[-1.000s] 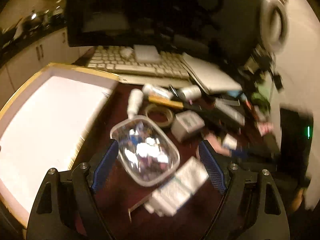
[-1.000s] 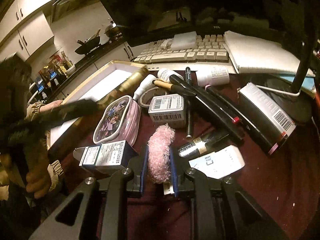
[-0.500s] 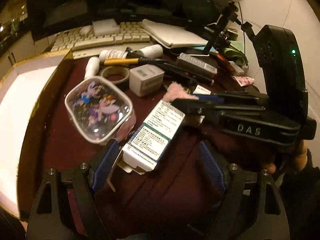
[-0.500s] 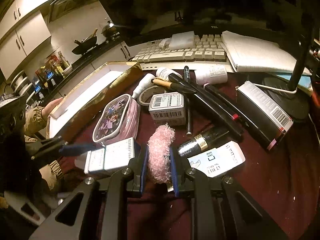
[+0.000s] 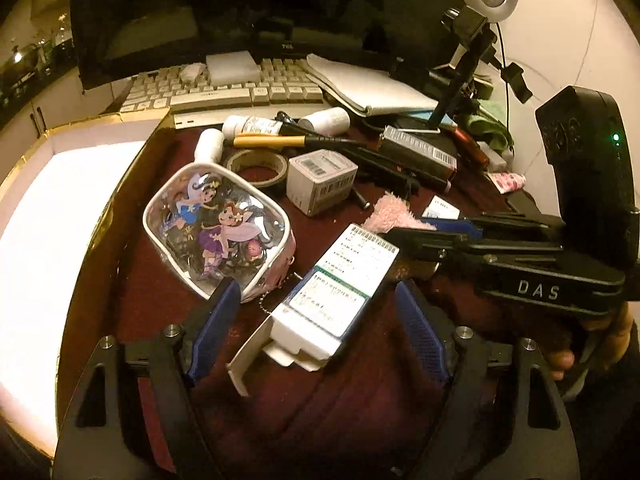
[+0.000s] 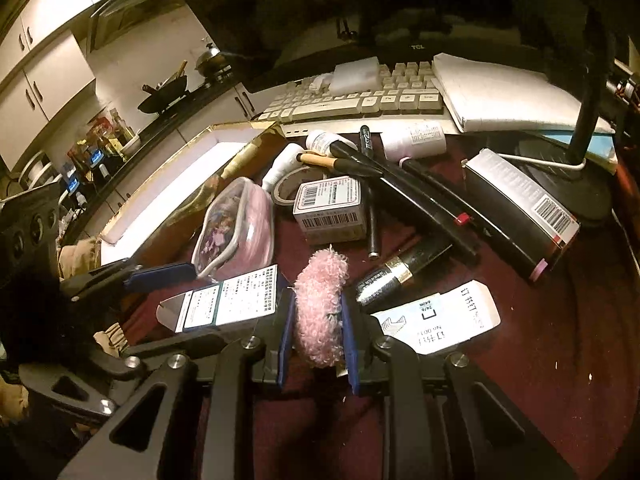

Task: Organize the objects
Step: 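Grasp the white medicine box with the left tool and lift it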

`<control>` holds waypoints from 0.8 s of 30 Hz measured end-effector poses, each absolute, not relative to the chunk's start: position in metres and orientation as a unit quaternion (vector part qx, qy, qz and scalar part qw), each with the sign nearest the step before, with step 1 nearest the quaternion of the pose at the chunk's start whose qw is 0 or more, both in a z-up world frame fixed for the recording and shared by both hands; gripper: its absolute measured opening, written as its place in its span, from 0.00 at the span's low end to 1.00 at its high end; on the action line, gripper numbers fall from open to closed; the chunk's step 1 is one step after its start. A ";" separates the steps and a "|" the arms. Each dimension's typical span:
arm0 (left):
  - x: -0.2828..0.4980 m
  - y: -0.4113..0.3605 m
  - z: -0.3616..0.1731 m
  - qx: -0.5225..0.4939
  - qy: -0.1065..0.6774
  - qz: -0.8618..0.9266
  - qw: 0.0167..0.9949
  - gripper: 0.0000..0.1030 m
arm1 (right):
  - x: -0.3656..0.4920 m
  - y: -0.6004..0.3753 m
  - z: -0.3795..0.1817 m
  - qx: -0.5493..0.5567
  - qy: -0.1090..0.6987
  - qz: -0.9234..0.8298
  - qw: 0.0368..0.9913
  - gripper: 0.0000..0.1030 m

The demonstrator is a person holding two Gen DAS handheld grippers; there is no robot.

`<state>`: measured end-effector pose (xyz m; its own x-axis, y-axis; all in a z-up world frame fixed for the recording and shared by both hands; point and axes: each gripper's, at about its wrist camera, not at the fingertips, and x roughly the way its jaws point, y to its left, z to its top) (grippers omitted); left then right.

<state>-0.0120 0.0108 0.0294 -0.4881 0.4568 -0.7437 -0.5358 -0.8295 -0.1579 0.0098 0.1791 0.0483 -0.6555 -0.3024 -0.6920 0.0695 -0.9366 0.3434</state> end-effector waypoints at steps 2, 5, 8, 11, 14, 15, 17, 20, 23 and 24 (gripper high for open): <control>-0.004 0.018 0.032 -0.422 0.046 0.845 0.324 0.61 | 0.010 0.180 0.049 0.405 -0.144 -0.897 0.105 0.21; 0.009 0.029 0.033 -0.422 0.087 0.838 0.335 0.61 | 0.014 0.185 0.050 0.404 -0.145 -0.897 0.107 0.21; 0.006 0.032 0.027 -0.426 0.107 0.839 0.321 0.61 | 0.014 0.190 0.046 0.404 -0.162 -0.894 0.110 0.21; -0.009 0.025 0.024 -0.438 0.078 0.844 0.299 0.61 | 0.013 0.187 0.046 0.402 -0.158 -0.895 0.108 0.21; -0.015 0.020 0.021 -0.444 0.047 0.846 0.291 0.51 | 0.015 0.186 0.047 0.402 -0.151 -0.896 0.108 0.21; -0.017 0.021 0.019 -0.448 0.042 0.844 0.291 0.42 | 0.016 0.186 0.047 0.403 -0.154 -0.895 0.109 0.21; -0.014 0.026 0.017 -0.448 0.053 0.845 0.288 0.37 | 0.017 0.186 0.046 0.405 -0.158 -0.893 0.113 0.21; -0.008 0.029 0.020 -0.438 0.073 0.853 0.275 0.35 | 0.018 0.187 0.045 0.403 -0.158 -0.894 0.114 0.21; -0.009 0.013 0.028 -0.430 0.035 0.864 0.261 0.33 | 0.019 0.187 0.047 0.401 -0.153 -0.896 0.114 0.21; -0.009 0.003 0.033 -0.425 0.012 0.868 0.255 0.33 | 0.020 0.187 0.047 0.399 -0.152 -0.897 0.113 0.21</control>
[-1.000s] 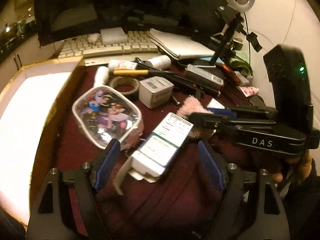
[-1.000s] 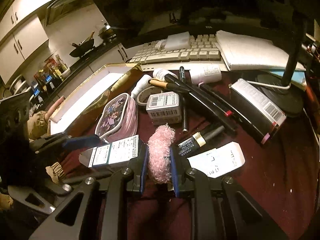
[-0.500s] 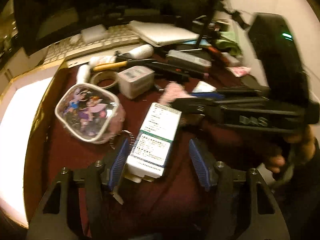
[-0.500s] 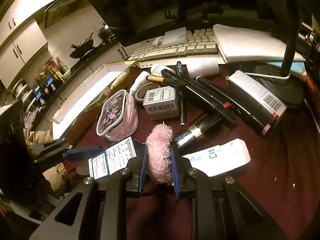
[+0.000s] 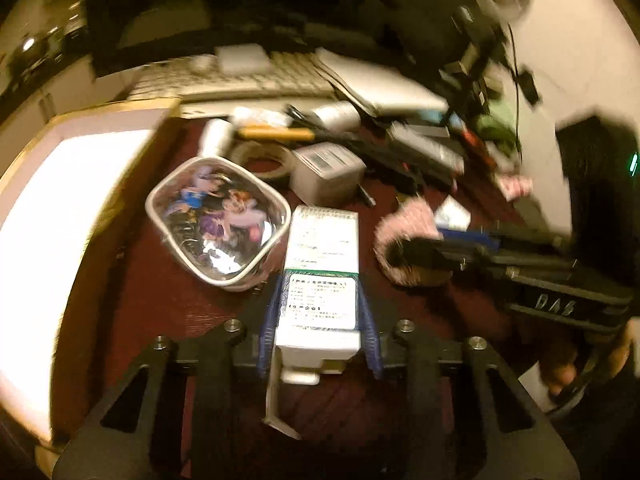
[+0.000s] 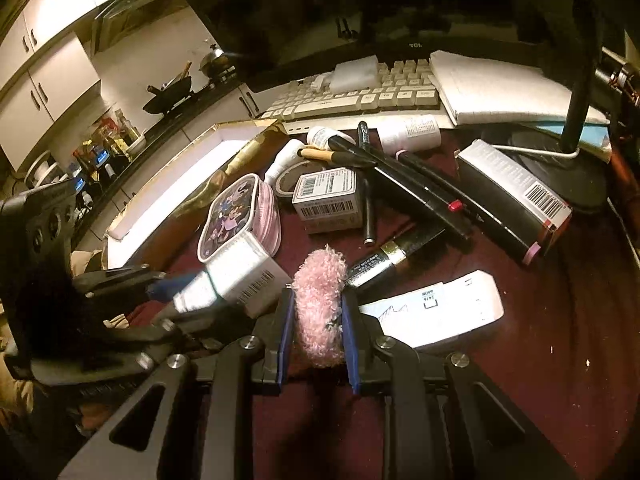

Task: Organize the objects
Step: 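Grasp the white medicine box with the left tool and lift it, then carry the medicine box and pink puff into the white tray and release both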

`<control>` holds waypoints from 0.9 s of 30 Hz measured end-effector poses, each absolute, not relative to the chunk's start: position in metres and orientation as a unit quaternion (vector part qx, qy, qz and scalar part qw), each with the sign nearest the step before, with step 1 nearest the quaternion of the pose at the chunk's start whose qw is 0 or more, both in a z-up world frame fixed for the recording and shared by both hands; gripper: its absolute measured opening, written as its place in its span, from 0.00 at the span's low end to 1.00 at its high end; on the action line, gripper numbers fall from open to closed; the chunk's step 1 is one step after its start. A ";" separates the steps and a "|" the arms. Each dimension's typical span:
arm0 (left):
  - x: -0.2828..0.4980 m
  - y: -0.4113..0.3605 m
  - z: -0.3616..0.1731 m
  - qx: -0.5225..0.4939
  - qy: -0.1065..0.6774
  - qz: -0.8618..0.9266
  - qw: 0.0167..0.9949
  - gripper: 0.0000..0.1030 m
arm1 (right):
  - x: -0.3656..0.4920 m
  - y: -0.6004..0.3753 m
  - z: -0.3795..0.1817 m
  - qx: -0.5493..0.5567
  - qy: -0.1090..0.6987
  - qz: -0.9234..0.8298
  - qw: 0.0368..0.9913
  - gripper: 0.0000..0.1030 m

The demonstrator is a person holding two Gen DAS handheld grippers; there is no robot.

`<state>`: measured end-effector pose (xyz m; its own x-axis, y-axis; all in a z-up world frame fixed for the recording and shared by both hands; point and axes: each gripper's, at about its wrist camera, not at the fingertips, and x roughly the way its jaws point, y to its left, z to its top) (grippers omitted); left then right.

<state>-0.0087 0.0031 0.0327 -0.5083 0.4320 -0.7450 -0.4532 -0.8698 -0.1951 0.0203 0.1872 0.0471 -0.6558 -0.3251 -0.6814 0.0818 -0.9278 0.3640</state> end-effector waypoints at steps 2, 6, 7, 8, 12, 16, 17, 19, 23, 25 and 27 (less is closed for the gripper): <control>-0.009 -0.009 0.040 -0.422 -0.021 0.873 0.242 0.33 | 0.021 0.187 0.048 0.398 -0.153 -0.897 0.115 0.21; -0.005 -0.030 0.054 -0.403 -0.086 0.877 0.248 0.33 | 0.022 0.186 0.058 0.378 -0.163 -0.904 0.119 0.20; -0.004 -0.031 0.057 -0.399 -0.091 0.878 0.249 0.33 | 0.022 0.184 0.062 0.372 -0.163 -0.906 0.123 0.20; -0.003 -0.032 0.060 -0.395 -0.092 0.880 0.247 0.33 | 0.022 0.182 0.064 0.368 -0.163 -0.907 0.126 0.20; 0.003 -0.044 0.074 -0.373 -0.105 0.890 0.242 0.33 | 0.017 0.168 0.072 0.364 -0.160 -0.906 0.142 0.20; 0.005 -0.069 0.084 -0.355 -0.122 0.902 0.213 0.33 | 0.011 0.150 0.080 0.361 -0.150 -0.906 0.161 0.20; 0.004 -0.075 0.085 -0.354 -0.127 0.904 0.203 0.33 | 0.009 0.144 0.082 0.361 -0.146 -0.906 0.166 0.20; 0.003 -0.094 0.086 -0.348 -0.131 0.913 0.167 0.33 | 0.003 0.132 0.086 0.362 -0.143 -0.903 0.180 0.20; 0.001 -0.125 0.080 -0.342 -0.141 0.922 0.111 0.33 | -0.012 0.100 0.092 0.366 -0.123 -0.899 0.204 0.20; -0.002 -0.139 0.073 -0.346 -0.140 0.924 0.081 0.33 | -0.020 0.082 0.093 0.365 -0.109 -0.897 0.223 0.20; -0.005 -0.150 0.065 -0.357 -0.150 0.920 0.061 0.33 | -0.029 0.067 0.093 0.366 -0.095 -0.895 0.237 0.20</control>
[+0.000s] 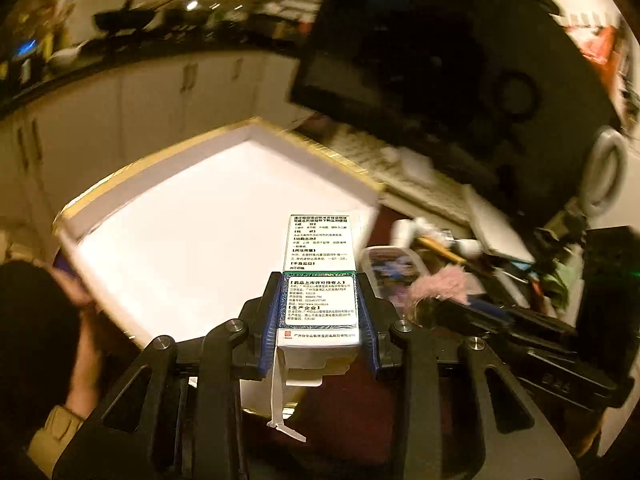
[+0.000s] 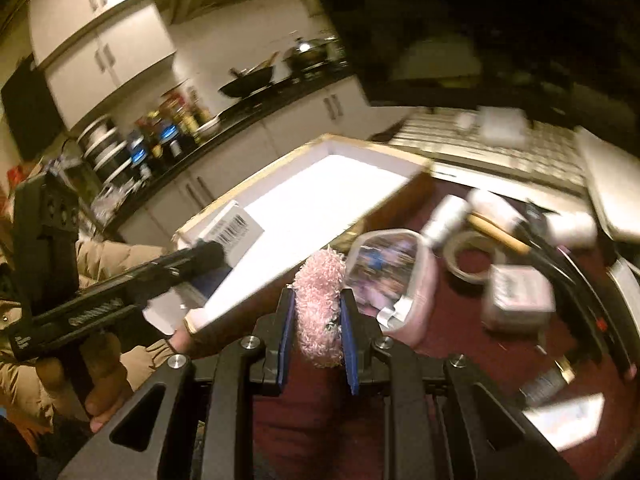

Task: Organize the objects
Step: 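Carry the medicine box and pink puff into the white tray and release both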

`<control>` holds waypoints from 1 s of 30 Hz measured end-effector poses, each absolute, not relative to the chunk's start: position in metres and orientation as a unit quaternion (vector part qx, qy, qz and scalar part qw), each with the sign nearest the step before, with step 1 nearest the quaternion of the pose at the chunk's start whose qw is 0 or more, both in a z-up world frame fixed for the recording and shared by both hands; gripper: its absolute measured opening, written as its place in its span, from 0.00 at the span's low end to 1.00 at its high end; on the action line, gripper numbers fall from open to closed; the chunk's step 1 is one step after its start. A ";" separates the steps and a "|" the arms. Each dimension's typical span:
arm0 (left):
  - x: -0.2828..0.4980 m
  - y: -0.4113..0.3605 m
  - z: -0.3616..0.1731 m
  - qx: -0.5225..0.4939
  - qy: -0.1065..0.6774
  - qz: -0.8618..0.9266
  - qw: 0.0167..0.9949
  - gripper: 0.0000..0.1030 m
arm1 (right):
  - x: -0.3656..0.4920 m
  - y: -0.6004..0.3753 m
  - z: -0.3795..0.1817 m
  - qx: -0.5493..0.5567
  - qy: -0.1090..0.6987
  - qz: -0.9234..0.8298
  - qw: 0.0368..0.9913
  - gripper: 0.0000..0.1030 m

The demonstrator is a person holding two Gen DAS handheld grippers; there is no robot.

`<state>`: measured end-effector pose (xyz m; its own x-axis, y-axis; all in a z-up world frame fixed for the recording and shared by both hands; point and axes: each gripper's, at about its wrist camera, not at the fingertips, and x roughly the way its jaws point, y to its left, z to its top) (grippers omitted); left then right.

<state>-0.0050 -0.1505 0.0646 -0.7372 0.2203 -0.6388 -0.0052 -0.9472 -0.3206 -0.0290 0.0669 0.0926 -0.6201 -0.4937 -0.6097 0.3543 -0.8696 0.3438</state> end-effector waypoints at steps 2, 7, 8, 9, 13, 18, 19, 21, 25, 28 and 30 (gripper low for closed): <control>-0.009 -0.160 0.056 -0.362 -0.152 0.919 0.036 0.33 | -0.040 0.051 0.093 0.366 -0.087 -0.891 0.253 0.20; -0.022 -0.177 0.040 -0.372 -0.158 0.915 -0.013 0.33 | -0.067 0.023 0.089 0.368 -0.068 -0.888 0.268 0.20; -0.024 -0.175 0.039 -0.374 -0.156 0.914 -0.020 0.33 | -0.073 0.019 0.089 0.369 -0.066 -0.888 0.268 0.20; -0.027 -0.177 0.036 -0.378 -0.158 0.912 -0.026 0.33 | -0.080 0.014 0.087 0.371 -0.063 -0.887 0.267 0.20; -0.032 -0.182 0.030 -0.388 -0.162 0.907 -0.029 0.33 | -0.101 0.004 0.078 0.383 -0.058 -0.882 0.270 0.20; -0.035 -0.181 0.029 -0.387 -0.159 0.908 -0.025 0.33 | -0.115 -0.012 0.065 0.394 -0.038 -0.877 0.272 0.20; -0.035 -0.181 0.029 -0.387 -0.159 0.908 -0.023 0.33 | -0.117 -0.015 0.063 0.395 -0.032 -0.877 0.272 0.20; -0.035 -0.181 0.029 -0.388 -0.162 0.907 -0.019 0.33 | -0.118 -0.018 0.059 0.397 -0.027 -0.875 0.275 0.21; -0.036 -0.184 0.031 -0.389 -0.178 0.904 -0.002 0.33 | -0.117 -0.018 0.056 0.398 -0.026 -0.876 0.272 0.21; -0.039 -0.184 0.029 -0.398 -0.193 0.897 0.019 0.34 | -0.114 -0.017 0.057 0.396 -0.028 -0.876 0.273 0.21; -0.039 -0.185 0.030 -0.400 -0.197 0.895 0.021 0.34 | -0.115 -0.018 0.057 0.394 -0.026 -0.877 0.274 0.21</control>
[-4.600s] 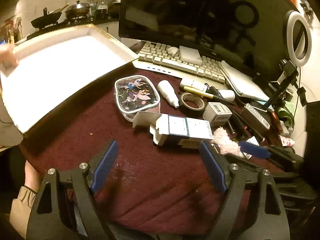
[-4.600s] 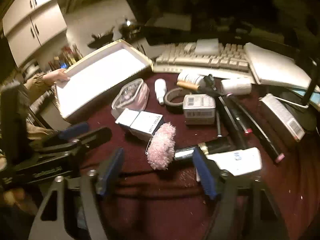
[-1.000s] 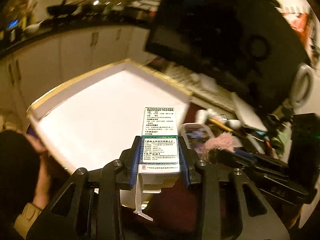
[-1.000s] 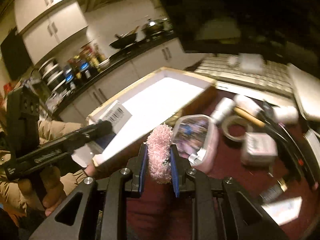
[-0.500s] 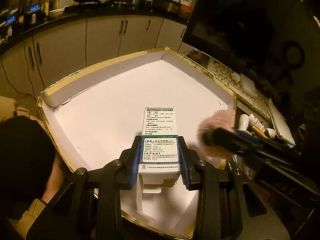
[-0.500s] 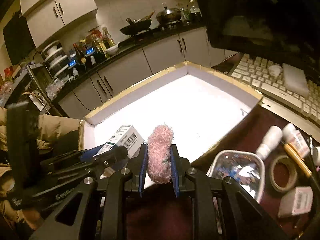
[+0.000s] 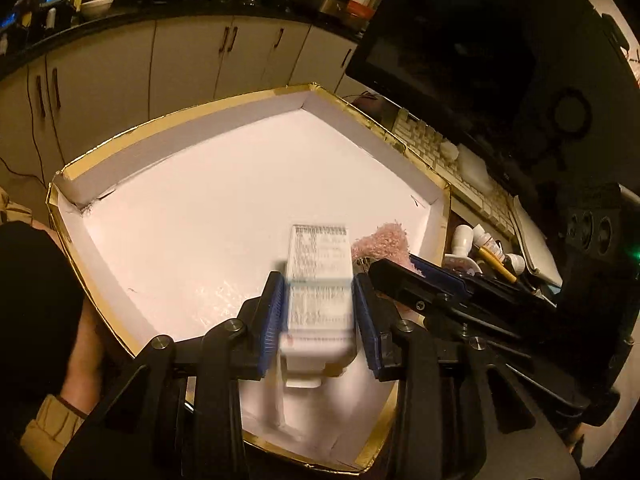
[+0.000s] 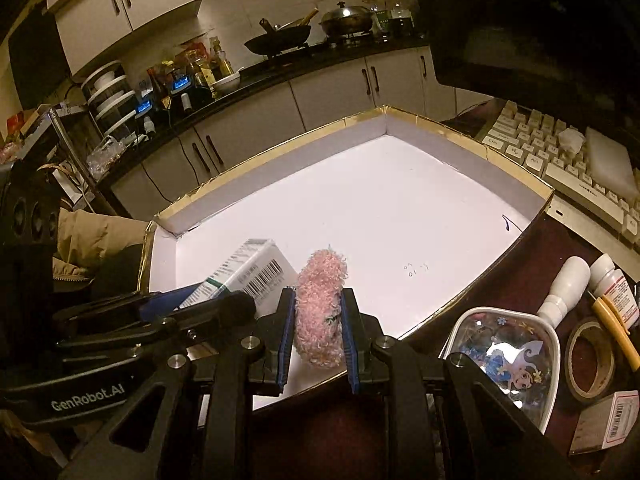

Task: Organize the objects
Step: 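Carry the medicine box and pink puff into the white tray and release both, then withdraw both tools from the tray back over the desk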

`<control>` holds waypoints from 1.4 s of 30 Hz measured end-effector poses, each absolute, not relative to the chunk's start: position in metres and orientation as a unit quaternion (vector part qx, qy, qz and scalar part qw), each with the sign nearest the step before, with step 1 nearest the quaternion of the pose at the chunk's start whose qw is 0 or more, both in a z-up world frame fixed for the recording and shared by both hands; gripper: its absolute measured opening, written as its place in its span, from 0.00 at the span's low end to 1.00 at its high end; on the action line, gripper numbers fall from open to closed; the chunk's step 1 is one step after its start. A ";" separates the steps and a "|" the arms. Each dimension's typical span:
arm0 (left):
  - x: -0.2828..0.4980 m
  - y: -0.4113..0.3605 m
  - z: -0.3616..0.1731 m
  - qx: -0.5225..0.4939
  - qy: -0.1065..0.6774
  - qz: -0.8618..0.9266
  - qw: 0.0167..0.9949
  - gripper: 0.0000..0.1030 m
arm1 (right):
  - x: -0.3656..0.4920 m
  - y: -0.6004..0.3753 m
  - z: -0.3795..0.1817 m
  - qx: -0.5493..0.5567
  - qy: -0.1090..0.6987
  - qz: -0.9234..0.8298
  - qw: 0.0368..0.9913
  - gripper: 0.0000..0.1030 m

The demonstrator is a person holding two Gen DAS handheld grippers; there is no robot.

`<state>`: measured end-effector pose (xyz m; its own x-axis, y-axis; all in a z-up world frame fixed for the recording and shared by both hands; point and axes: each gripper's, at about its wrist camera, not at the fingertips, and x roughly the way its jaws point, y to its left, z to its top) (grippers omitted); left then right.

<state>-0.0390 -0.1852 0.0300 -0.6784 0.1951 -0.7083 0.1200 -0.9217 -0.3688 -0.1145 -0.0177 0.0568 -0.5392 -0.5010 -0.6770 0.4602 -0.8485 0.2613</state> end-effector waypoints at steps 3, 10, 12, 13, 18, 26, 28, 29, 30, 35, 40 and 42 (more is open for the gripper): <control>-0.036 -0.189 0.032 -0.399 -0.206 0.893 0.026 0.34 | -0.115 -0.018 0.057 0.395 -0.028 -0.876 0.276 0.21; -0.019 -0.212 0.040 -0.367 -0.264 0.892 0.010 0.45 | -0.110 -0.008 0.065 0.397 -0.056 -0.869 0.291 0.46; -0.015 -0.216 0.041 -0.364 -0.273 0.890 0.009 0.45 | -0.106 -0.003 0.070 0.391 -0.061 -0.872 0.289 0.50; -0.013 -0.216 0.042 -0.362 -0.274 0.891 0.007 0.45 | -0.103 0.001 0.073 0.387 -0.062 -0.875 0.285 0.50; -0.001 -0.200 0.050 -0.345 -0.257 0.903 0.019 0.45 | -0.082 0.023 0.079 0.379 -0.080 -0.879 0.280 0.50; 0.006 -0.133 0.063 -0.340 -0.179 0.920 0.077 0.50 | -0.033 0.091 0.069 0.380 -0.136 -0.886 0.227 0.50; 0.004 -0.116 0.062 -0.349 -0.166 0.918 0.092 0.50 | -0.024 0.110 0.068 0.378 -0.146 -0.890 0.207 0.50; 0.002 -0.108 0.061 -0.354 -0.160 0.917 0.097 0.50 | -0.020 0.117 0.068 0.377 -0.150 -0.892 0.198 0.50; 0.002 -0.102 0.061 -0.358 -0.153 0.915 0.102 0.50 | -0.015 0.125 0.067 0.377 -0.155 -0.893 0.189 0.50; 0.005 -0.080 0.057 -0.374 -0.131 0.911 0.115 0.50 | 0.003 0.158 0.062 0.378 -0.159 -0.899 0.158 0.50; 0.008 -0.074 0.053 -0.388 -0.127 0.905 0.120 0.50 | 0.016 0.192 0.061 0.372 -0.159 -0.907 0.115 0.56; 0.009 -0.071 0.052 -0.390 -0.127 0.904 0.121 0.50 | 0.022 0.206 0.061 0.368 -0.159 -0.911 0.096 0.57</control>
